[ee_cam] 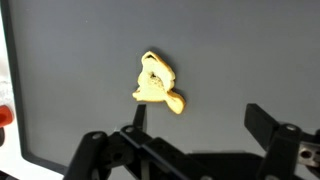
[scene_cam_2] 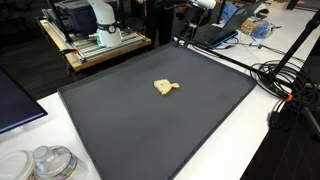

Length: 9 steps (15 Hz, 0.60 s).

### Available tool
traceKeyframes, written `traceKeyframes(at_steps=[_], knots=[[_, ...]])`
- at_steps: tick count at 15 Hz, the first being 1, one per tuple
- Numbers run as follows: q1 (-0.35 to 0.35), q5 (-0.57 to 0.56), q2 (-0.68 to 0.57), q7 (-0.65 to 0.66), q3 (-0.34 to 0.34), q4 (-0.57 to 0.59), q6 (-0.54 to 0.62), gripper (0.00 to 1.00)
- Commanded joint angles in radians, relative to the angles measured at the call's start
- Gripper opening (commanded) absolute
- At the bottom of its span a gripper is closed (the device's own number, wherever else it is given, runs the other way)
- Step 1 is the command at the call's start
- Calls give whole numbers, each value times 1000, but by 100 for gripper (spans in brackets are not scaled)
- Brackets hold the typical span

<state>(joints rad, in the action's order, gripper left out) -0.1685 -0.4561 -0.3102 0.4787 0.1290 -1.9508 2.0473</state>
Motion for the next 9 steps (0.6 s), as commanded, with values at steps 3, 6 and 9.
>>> traceKeyframes(at_steps=[3,6,9], knots=[[-70,10,-162,93,-75,158,-64,100],[-95,42,-240,111,-90,268,-163,100],[-118,51,-318,141,-109,396,-260,100]])
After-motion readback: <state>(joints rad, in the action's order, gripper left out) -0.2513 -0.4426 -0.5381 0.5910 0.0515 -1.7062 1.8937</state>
